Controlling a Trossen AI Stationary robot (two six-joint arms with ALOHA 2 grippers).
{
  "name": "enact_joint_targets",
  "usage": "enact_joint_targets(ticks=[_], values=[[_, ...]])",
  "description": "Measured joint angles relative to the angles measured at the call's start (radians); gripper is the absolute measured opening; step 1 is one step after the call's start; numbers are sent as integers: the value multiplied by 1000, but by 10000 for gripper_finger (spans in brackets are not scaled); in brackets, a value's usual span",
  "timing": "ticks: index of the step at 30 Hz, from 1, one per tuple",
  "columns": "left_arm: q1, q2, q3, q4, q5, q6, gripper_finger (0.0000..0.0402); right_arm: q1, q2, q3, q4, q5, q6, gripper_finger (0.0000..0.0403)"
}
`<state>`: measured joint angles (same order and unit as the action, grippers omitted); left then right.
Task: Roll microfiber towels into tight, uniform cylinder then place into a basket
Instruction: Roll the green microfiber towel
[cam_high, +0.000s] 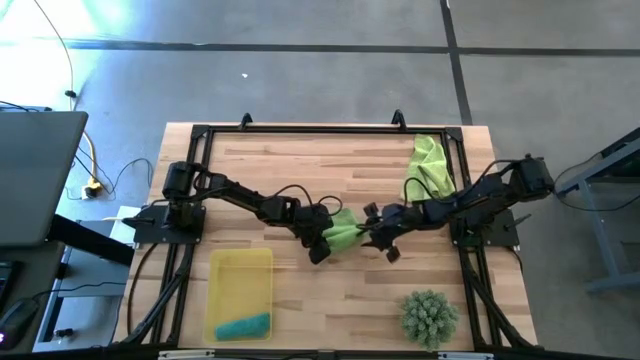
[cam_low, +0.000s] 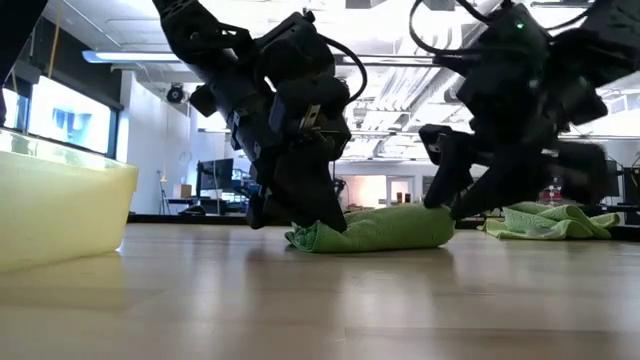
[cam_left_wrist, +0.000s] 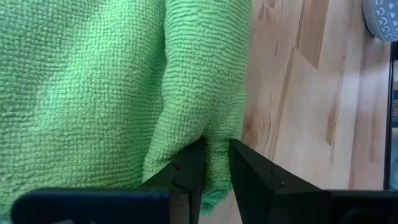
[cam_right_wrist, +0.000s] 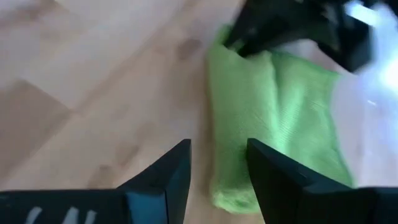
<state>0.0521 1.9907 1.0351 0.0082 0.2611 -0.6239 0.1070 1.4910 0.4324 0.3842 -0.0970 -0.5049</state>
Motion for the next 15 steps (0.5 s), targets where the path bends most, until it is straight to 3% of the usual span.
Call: enact_joint_targets(ticks=[6,15], values=[[0,0,0,1,-2,-5,68,-2,0,-16,16,56,-1,153],[0,0,0,2,-4,-35,68,-4,1,-16,23,55,11,212]])
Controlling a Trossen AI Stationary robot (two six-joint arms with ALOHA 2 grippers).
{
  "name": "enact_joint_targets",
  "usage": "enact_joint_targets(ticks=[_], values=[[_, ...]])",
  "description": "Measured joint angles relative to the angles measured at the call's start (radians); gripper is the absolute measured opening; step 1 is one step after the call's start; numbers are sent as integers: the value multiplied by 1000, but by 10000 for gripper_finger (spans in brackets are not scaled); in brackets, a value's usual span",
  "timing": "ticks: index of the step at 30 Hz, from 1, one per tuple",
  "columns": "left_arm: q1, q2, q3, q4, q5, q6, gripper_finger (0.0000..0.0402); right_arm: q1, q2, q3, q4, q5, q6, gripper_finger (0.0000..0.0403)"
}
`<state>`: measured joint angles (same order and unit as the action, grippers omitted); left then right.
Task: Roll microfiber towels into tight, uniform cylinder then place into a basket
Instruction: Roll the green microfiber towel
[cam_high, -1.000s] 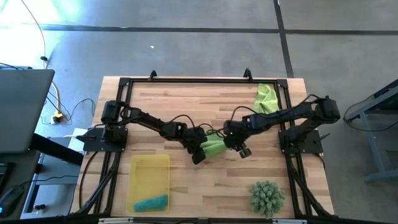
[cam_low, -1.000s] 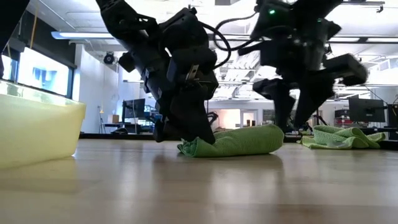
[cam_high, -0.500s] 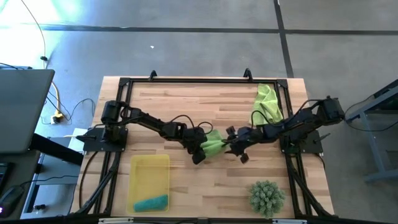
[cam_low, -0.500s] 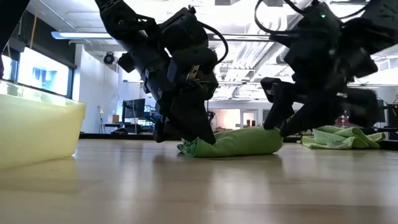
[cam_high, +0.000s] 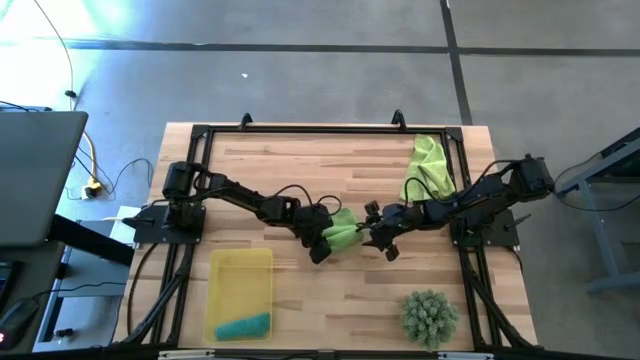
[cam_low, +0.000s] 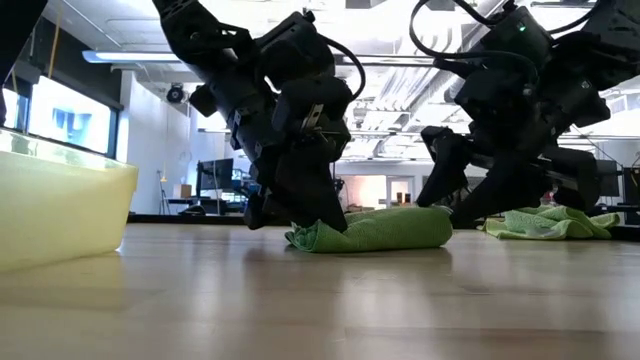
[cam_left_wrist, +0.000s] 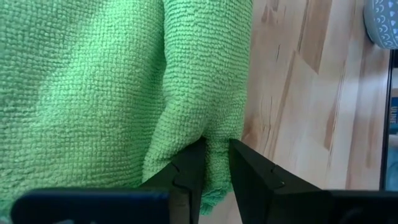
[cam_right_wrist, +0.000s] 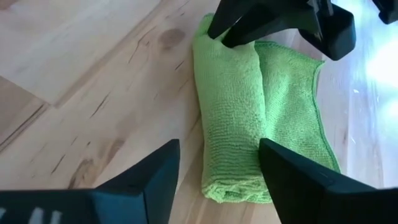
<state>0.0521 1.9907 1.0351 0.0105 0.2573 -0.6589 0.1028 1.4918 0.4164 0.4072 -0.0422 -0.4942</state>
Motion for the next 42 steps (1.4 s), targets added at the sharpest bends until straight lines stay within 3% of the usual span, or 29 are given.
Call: enact_joint_targets(ticks=[18,23,27,31,36,42], values=[[-1,4,-4,55,-5,-2,68,-33,3,1,3,2,114,220],[-1,4,-3,57,-4,-3,68,-37,80,2,39,3,113,220],[-1,4,-3,57,-4,-2,68,-36,87,2,28,91,93,220],[-1,4,-2,54,-3,-2,68,-37,30,17,-114,192,144,220],[0,4,-2,52,-2,-1,68,-25,-37,95,-394,173,264,220],[0,4,-2,54,-2,-1,68,54,-63,142,-380,114,272,220]])
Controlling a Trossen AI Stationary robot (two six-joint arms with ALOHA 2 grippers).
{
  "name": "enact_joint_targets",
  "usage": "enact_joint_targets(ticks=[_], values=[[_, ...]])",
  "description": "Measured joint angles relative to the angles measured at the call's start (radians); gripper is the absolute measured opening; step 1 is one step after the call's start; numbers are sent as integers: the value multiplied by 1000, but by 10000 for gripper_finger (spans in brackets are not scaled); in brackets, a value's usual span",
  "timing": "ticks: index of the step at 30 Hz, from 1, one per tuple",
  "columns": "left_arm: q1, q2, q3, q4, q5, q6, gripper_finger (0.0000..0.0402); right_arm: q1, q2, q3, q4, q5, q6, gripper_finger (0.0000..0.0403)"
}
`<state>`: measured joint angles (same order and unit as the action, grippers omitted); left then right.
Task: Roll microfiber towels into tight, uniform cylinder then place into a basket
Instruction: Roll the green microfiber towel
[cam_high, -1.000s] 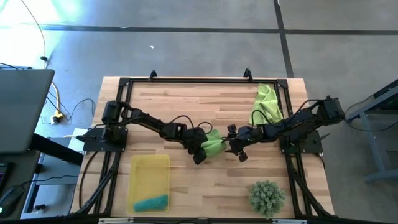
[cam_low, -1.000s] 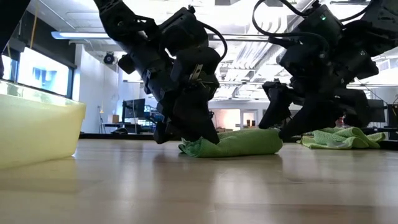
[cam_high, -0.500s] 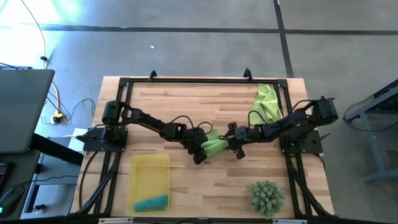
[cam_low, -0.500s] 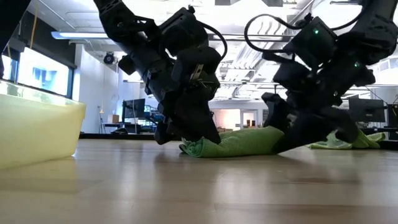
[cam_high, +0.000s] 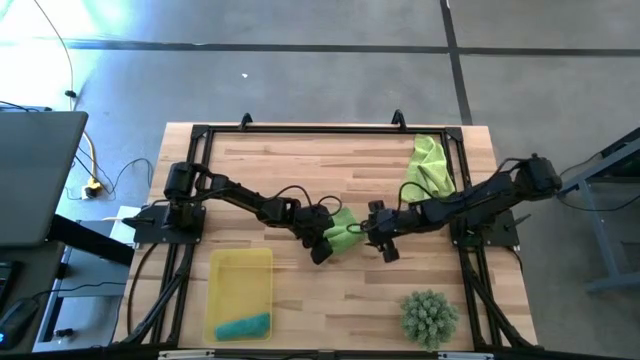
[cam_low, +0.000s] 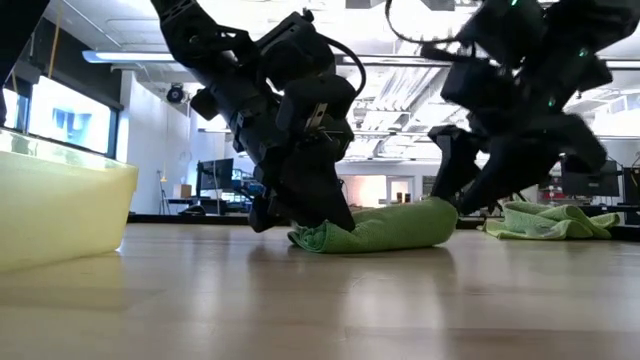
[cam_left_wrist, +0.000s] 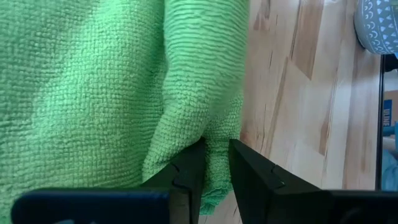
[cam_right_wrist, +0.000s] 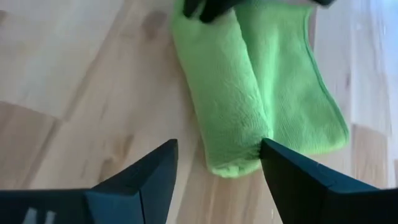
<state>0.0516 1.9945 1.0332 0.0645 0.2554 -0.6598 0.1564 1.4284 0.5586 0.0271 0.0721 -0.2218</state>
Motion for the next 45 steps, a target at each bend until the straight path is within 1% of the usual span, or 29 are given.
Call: enact_joint_targets(ticks=[3,6,13,14,17,18,19,20,22,24,28,36,39,42,45], values=[[-1,0,0,-3,0,0,68,41,0,17,3,32,4,220],[-1,0,0,-3,0,0,68,67,8,17,46,32,-10,220],[-1,0,0,4,0,0,68,75,70,17,112,31,-23,220],[-1,0,0,4,0,0,68,75,76,17,102,41,-31,220],[-1,0,0,5,0,0,68,75,77,17,37,154,-55,220],[-1,0,0,5,0,0,68,75,77,17,25,169,-55,220],[-1,0,0,7,0,0,68,74,77,17,23,163,-47,220],[-1,0,0,8,0,0,68,74,77,17,26,134,-44,220],[-1,0,0,9,0,0,68,75,77,17,44,51,-41,220],[-1,0,0,9,0,0,68,76,77,17,60,31,-41,220],[-1,0,0,9,0,0,68,67,107,17,106,32,-57,220],[-1,0,0,9,2,0,68,38,258,19,233,40,-100,220],[-1,0,0,9,3,0,68,30,274,21,242,57,-104,220],[-4,0,0,9,3,0,68,15,275,21,236,48,-113,217],[-12,0,0,8,-1,15,68,-2,277,22,223,33,-108,200]])
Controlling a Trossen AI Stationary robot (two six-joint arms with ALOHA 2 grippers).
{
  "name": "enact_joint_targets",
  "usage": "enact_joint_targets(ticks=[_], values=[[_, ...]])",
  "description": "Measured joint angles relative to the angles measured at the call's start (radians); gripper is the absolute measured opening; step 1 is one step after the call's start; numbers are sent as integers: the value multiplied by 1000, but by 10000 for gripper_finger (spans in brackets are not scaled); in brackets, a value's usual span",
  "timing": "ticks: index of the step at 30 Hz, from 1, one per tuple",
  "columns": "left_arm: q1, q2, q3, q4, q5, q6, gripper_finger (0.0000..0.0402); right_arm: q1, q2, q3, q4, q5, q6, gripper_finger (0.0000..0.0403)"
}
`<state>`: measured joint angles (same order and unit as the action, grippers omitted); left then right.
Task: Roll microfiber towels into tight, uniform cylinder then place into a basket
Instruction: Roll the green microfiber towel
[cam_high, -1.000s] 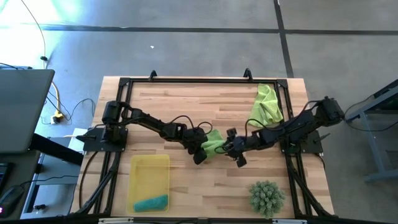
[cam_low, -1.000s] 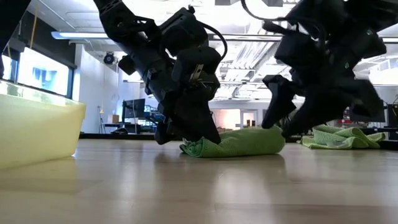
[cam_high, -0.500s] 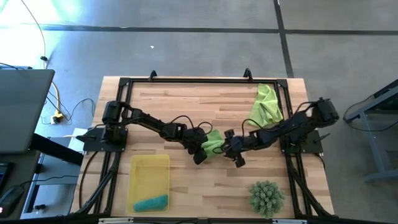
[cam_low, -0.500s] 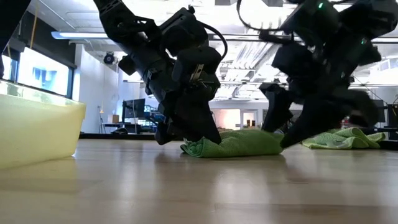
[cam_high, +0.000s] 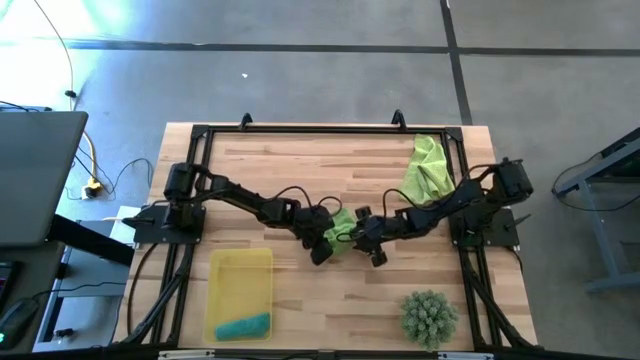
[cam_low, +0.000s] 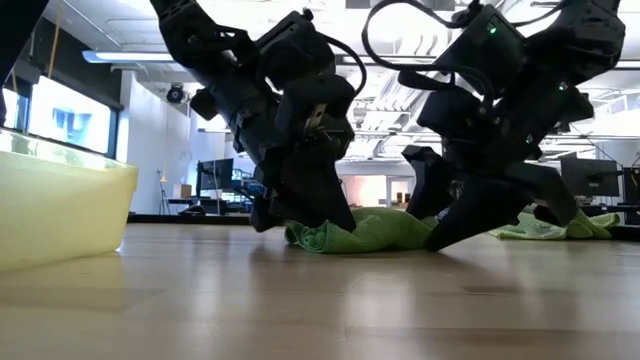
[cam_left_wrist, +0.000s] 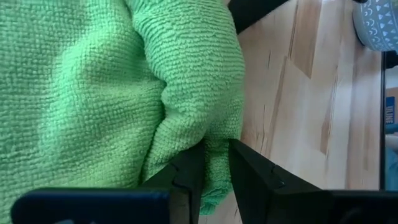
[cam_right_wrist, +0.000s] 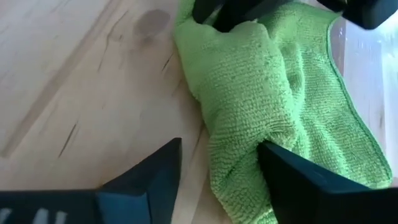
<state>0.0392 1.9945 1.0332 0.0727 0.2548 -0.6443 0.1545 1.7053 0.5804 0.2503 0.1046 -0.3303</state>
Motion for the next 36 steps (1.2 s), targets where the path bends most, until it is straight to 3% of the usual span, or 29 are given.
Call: enact_joint_targets(ticks=[9,16,19,22,26,31,36], values=[[-26,-32,-2,-11,-5,60,68,-21,3,-1,-5,-7,17,104],[-29,-102,-3,-100,-19,130,68,-23,2,-1,-10,-4,154,21],[-30,-127,-4,-174,-42,132,68,-25,1,-1,-17,-31,239,8],[-42,-141,-3,-185,-59,141,68,-38,0,0,-16,-109,347,12],[-78,-169,-2,-164,-77,198,68,-77,-1,-1,-16,-311,488,5],[-156,-176,-2,-63,-308,319,68,-153,5,-6,-22,-553,711,11],[-242,-147,-2,29,-444,413,72,-204,6,-6,-34,-664,827,14]])
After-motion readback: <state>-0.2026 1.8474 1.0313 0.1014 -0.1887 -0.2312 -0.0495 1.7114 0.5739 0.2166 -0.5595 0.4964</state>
